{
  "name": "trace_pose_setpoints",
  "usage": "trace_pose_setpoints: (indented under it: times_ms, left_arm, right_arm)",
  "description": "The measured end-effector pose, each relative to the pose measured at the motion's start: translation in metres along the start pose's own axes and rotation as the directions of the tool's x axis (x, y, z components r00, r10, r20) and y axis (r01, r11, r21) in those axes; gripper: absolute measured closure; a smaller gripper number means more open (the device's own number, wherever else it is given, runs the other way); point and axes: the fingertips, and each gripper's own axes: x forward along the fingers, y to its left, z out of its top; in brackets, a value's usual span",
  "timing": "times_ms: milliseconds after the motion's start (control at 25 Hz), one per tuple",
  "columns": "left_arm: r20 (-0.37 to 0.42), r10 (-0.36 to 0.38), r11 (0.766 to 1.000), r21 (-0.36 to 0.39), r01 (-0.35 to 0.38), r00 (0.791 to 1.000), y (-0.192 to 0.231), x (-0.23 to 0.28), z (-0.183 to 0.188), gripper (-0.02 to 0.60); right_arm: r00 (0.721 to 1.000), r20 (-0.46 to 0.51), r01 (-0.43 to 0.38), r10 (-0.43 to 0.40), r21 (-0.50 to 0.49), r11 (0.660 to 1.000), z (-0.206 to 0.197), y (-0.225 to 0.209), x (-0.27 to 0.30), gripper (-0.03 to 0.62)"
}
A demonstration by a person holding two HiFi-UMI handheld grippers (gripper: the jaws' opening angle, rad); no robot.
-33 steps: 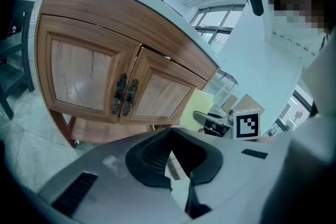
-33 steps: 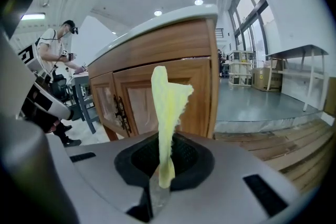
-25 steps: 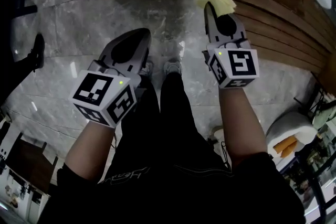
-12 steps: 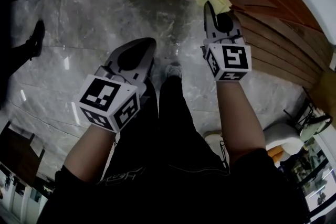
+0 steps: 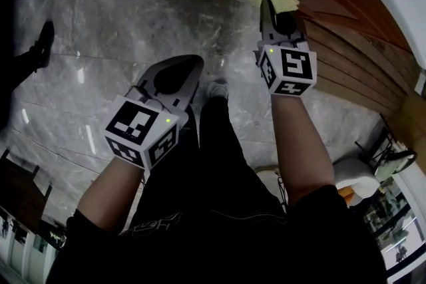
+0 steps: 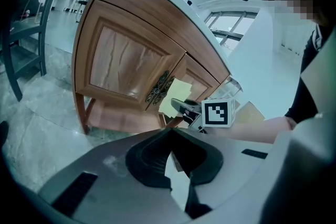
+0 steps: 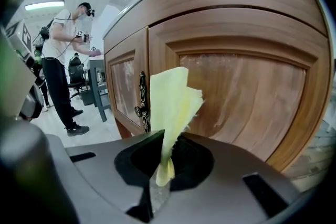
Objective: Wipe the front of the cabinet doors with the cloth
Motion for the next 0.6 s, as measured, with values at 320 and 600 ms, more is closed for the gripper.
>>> trace_pose_setpoints:
  times_ms: [320,600]
  left_arm:
    - [-0.021,-0.005,1.000,0.009,0.005,1.000,-0.007,0.015,-0.001,0.575]
    - [-0.037,-0.011,1.000,0.006,0.011,0.999,-0.022,0.032,-0.004,0.575]
  right_arm:
    - [1.000,-0.002,0.017,-0.017,0.009,1.000,-0.006,-0.015,0.000,0.553]
    - [0.999,0.005,0.036,-0.036,0.027,0.999,-0.014,-0.034,-0.010,0.553]
